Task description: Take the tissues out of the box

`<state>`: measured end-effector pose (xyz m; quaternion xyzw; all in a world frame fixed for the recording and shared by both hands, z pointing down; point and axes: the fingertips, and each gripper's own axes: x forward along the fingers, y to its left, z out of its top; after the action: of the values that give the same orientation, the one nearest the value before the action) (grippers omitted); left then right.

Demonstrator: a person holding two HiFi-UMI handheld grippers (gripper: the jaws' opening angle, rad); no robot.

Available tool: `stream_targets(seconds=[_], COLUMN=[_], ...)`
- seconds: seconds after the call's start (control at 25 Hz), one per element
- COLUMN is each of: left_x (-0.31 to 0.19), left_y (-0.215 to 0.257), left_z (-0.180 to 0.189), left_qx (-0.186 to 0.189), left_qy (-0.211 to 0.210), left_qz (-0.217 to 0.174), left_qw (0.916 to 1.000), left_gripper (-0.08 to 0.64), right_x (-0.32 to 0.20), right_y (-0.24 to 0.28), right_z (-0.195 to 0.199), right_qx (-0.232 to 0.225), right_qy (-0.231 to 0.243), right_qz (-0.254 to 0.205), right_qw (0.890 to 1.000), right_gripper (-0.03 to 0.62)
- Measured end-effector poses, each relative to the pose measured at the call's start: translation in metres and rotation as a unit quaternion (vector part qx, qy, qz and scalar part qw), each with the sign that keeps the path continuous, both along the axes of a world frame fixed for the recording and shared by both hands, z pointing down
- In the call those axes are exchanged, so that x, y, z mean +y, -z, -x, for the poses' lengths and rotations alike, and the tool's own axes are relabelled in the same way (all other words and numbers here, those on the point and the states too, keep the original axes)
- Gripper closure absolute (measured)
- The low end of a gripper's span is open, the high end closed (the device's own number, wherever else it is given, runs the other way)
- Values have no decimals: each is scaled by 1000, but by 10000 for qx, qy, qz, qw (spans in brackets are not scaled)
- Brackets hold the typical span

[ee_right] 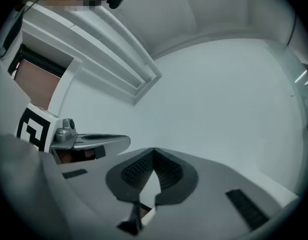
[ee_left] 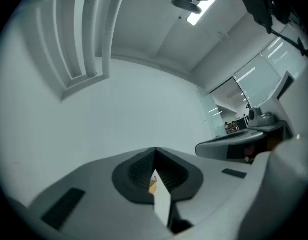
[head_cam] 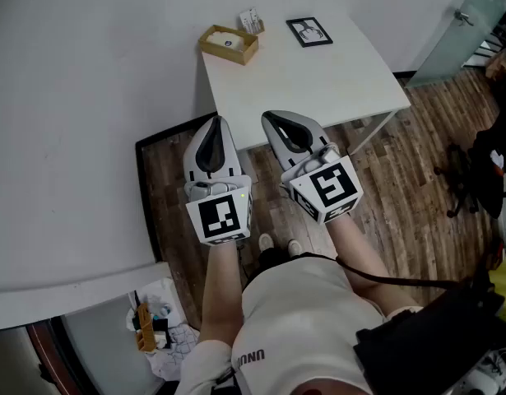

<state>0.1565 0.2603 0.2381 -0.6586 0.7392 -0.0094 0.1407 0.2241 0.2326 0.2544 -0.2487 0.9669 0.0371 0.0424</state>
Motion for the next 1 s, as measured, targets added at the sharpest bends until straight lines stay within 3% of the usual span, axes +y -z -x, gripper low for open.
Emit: stream_targets(seconds=[0.6,1.0], left_x=[-7,-19], left_y=[-1,3], left_z=[11,42], left_qx=[195,81], left_qy=[-26,-52], left_qz=[-41,-8], left_qw=[9998,10000], left_gripper=[548,548], right_x=[-6,-22], right_y=[-3,4], right_z=[11,36], right_qx=[-16,-250], right_qy=[-41,-44], right_qz=[91,191], right_qw=[9999,9995], right_gripper=[574,572])
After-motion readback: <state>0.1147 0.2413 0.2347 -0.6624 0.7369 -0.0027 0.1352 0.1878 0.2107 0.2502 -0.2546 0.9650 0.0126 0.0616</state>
